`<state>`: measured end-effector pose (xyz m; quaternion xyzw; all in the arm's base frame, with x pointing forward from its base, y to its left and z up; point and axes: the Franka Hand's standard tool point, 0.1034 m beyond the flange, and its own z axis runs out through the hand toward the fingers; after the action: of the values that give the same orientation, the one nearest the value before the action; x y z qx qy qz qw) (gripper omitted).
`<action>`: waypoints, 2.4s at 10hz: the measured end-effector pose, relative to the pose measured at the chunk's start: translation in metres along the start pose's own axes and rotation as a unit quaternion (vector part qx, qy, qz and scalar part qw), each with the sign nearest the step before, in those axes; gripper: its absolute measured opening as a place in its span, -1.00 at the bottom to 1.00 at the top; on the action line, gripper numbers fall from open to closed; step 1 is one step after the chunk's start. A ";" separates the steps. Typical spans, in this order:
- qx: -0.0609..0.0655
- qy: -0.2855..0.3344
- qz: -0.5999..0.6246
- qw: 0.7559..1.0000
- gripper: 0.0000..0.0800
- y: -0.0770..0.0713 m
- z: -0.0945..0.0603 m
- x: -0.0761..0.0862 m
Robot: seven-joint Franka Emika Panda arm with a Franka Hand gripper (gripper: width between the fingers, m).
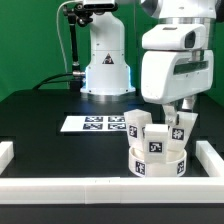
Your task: Assemble stool
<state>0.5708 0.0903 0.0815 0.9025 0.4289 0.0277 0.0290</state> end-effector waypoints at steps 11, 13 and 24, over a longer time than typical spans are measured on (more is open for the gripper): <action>0.000 0.003 0.318 0.948 -0.15 -0.001 0.001 0.000; -0.007 0.019 0.416 0.909 -0.15 0.000 0.001 0.001; 0.037 0.036 0.801 0.597 -0.15 -0.019 0.000 0.018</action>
Offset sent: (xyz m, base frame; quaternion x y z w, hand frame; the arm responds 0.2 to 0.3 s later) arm 0.0000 0.0000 0.0000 0.0000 0.0000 0.0000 1.0000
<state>0.5677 0.1160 0.0805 0.8821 -0.4646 0.0566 -0.0542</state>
